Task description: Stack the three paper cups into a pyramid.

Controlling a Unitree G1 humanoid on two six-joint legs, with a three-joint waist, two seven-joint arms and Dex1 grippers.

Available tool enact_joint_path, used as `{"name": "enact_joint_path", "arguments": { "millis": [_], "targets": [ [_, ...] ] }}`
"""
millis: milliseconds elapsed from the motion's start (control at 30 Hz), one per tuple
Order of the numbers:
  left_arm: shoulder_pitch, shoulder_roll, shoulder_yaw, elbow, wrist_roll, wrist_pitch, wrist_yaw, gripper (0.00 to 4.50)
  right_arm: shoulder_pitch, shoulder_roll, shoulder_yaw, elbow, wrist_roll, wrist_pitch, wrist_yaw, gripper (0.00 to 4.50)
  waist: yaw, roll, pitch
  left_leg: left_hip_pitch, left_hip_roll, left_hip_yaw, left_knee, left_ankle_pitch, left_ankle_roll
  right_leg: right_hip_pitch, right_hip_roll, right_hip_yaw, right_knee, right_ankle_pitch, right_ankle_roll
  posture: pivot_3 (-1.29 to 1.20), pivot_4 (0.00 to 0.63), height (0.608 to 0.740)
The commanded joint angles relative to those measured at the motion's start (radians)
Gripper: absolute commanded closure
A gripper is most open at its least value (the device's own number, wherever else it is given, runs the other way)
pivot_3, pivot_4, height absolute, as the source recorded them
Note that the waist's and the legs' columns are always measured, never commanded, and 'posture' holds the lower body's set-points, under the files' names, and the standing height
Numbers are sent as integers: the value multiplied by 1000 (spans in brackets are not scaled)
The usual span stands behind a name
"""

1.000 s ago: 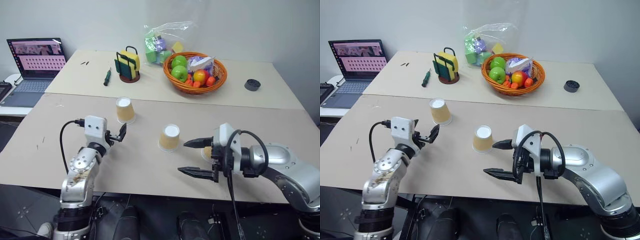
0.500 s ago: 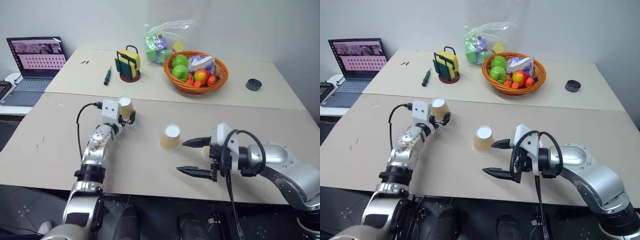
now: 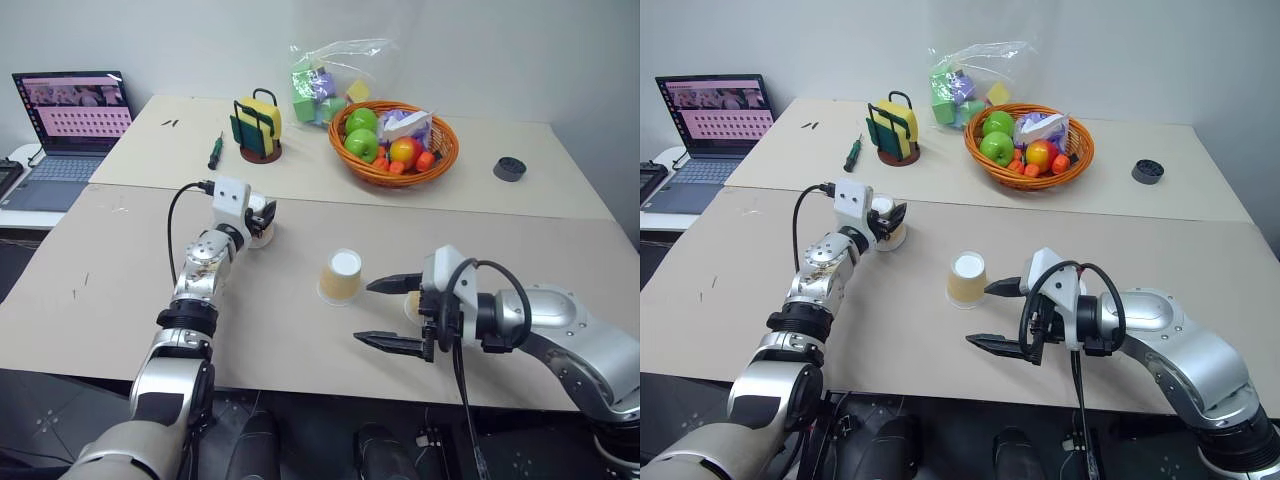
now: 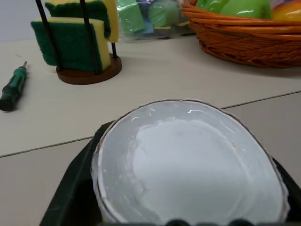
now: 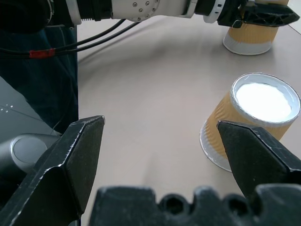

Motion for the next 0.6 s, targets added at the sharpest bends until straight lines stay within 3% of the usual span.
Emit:
{"name": "enact_joint_path", "arguments": {
  "millis": [33,267,400,600],
  "targets": [
    [80,37,-45,-202,-8,-47,-118,1818,2,4,-14,-29,-6,-9,-8,0,-3,0,0,0,0,0,0,0,0,0,0,0,0,0,0,0,150,675],
    [301,127,-156,-541,-99,70,-411,1818,16,7,-12,-28,-28,-9,-15,0,-1,0,0,1,0,0,-1,0,0,1,0,-1,0,0,-1,0,150,675],
    [330,141,-201,-576,-118,101,-499,1818,26,6,-23,-37,-29,-7,-20,0,3,1,0,1,0,-1,0,0,0,1,0,-1,0,0,-1,0,150,675],
    [260,78,-248,-480,-91,82,-523,1818,43,-2,-47,-55,-19,-1,-36,0,5,1,0,1,0,-1,1,0,0,2,0,-2,0,0,-1,0,150,675]
  ]
}}
